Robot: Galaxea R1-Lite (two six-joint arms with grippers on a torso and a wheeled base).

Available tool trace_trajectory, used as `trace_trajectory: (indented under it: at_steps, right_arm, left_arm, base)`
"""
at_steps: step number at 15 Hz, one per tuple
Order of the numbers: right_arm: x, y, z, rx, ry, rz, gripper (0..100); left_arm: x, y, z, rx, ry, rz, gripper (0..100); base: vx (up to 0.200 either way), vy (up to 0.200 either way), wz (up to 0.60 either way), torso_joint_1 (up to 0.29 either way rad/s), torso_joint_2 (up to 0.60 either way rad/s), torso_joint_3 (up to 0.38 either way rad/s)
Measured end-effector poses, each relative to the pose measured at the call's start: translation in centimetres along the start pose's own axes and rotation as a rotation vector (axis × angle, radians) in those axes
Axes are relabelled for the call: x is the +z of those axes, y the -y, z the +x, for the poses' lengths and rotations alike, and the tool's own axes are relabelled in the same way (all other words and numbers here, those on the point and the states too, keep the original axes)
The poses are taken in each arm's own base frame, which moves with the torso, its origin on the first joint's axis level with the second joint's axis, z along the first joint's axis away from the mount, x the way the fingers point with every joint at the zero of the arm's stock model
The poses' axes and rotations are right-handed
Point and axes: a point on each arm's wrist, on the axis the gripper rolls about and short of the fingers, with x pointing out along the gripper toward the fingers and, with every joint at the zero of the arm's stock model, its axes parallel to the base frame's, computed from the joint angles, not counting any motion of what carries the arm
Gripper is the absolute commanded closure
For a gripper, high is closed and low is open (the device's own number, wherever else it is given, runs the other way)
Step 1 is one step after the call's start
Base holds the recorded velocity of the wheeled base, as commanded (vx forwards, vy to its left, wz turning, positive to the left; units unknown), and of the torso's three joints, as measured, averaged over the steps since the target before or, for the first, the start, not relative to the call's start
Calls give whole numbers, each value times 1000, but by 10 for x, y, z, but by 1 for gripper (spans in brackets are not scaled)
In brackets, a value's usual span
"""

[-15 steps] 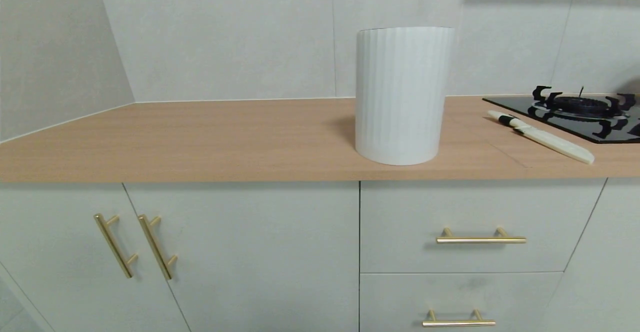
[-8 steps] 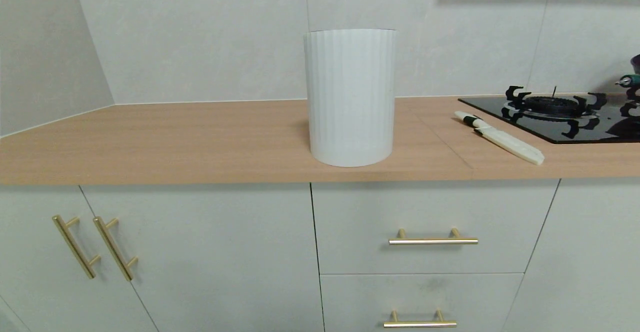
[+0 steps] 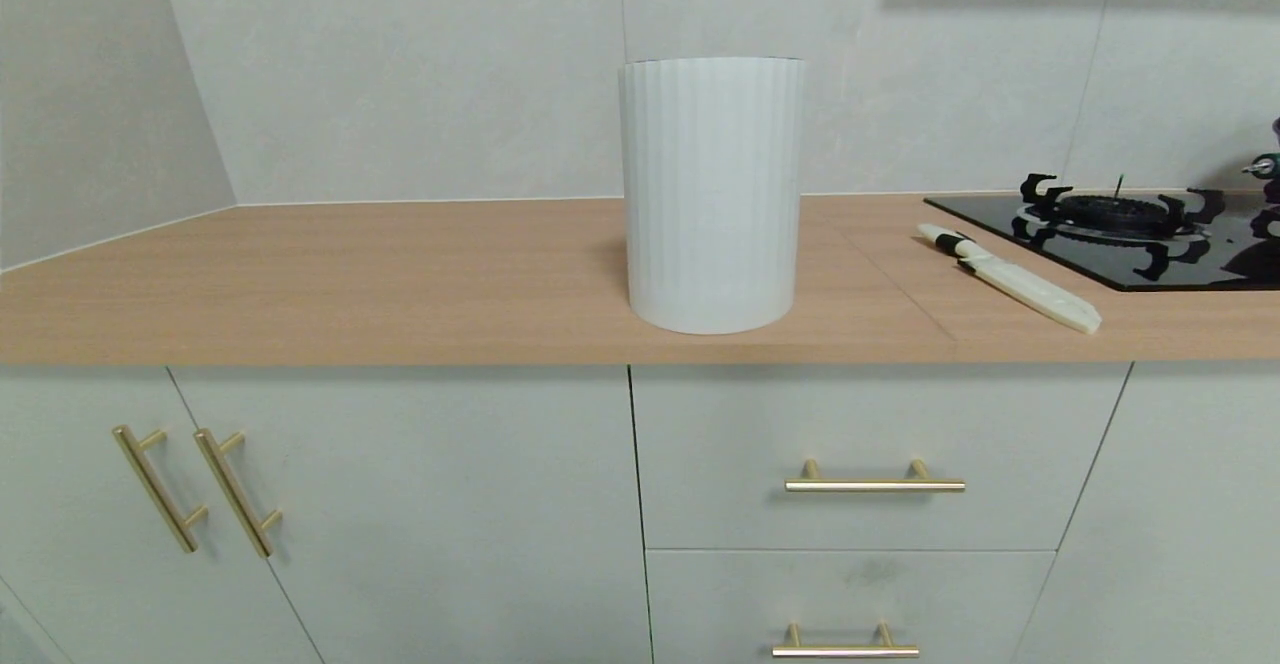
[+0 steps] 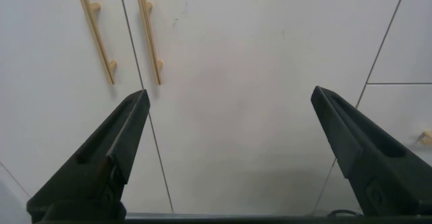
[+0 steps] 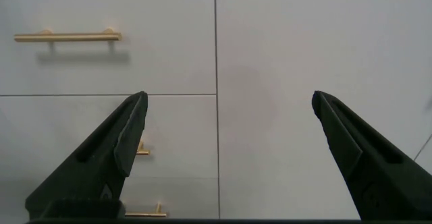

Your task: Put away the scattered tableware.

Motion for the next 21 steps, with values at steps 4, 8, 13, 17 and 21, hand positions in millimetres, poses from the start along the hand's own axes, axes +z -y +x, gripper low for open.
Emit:
trace_trajectory:
  at_steps: [4, 8, 13, 17, 21]
  right_arm:
    - [0, 0, 0, 1, 0, 0, 0]
    - [0, 0, 0, 0, 0, -2, 0]
    - [0, 0, 0, 0, 0, -2, 0]
    - [0, 0, 0, 0, 0, -2, 0]
    - [0, 0, 0, 0, 0, -2, 0]
  left_arm:
    - [0, 0, 0, 0, 0, 0, 0]
    - [0, 0, 0, 0, 0, 0, 0]
    - [0, 0, 0, 0, 0, 0, 0]
    - [0, 0, 0, 0, 0, 0, 0]
    - [0, 0, 0, 0, 0, 0, 0]
  base:
    - [0, 0, 0, 0, 0, 0]
    - [0, 0, 0, 0, 0, 0]
    - [0, 0, 0, 55, -188, -195]
    - [0, 0, 0, 180, -531, -292]
    - [0, 0, 0, 178, -477, -289]
